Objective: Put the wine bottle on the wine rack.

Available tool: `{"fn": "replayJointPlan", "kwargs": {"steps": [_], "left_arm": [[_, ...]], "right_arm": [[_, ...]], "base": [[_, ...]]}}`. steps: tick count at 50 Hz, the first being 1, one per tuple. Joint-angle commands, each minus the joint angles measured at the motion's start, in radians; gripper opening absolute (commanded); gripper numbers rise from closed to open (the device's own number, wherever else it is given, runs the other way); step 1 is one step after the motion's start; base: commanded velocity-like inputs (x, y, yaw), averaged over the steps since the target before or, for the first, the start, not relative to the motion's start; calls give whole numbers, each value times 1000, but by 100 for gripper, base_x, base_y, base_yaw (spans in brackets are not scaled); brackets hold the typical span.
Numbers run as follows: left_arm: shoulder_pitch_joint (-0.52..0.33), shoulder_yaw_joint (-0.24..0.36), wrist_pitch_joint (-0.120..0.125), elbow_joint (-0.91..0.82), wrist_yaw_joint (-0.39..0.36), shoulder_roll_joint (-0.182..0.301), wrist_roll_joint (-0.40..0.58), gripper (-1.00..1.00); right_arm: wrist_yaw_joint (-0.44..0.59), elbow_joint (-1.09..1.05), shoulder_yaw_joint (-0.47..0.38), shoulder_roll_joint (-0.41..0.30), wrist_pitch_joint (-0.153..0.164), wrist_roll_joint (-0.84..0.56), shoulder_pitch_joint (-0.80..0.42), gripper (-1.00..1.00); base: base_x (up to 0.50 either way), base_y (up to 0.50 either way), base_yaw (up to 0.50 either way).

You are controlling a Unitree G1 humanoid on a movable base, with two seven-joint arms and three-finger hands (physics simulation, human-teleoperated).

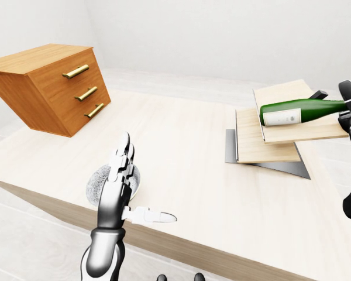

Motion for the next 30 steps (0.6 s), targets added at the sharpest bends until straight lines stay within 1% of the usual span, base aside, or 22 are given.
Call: {"fn": "replayJointPlan", "kwargs": {"steps": [1,15,18,20,21,30], "left_arm": [[-6,3,0,15,-4,-1,-3,100],[-20,1,0,17,-7,-3,1,100],[-20,2,0,14,-8,-3,-1,100],[-20,3,0,14,-9,-3,0,100],[-20,4,0,13,-10,-2,-1,100],[-22,4,0,13,-13,-4,-1,100]], "right_arm": [[-32,46,23,32,0,-11,148,100],[-53,45,31,37,0,-64,165,100],[-48,48,20,33,0,-62,167,100],[-60,48,32,36,0,-84,175,100],[-48,55,24,32,0,-78,178,100],[-42,52,17,36,0,-93,205,100]], "base": [[0,0,0],[0,0,0],[0,0,0],[0,0,0],[0,0,0],[0,0,0]]}}
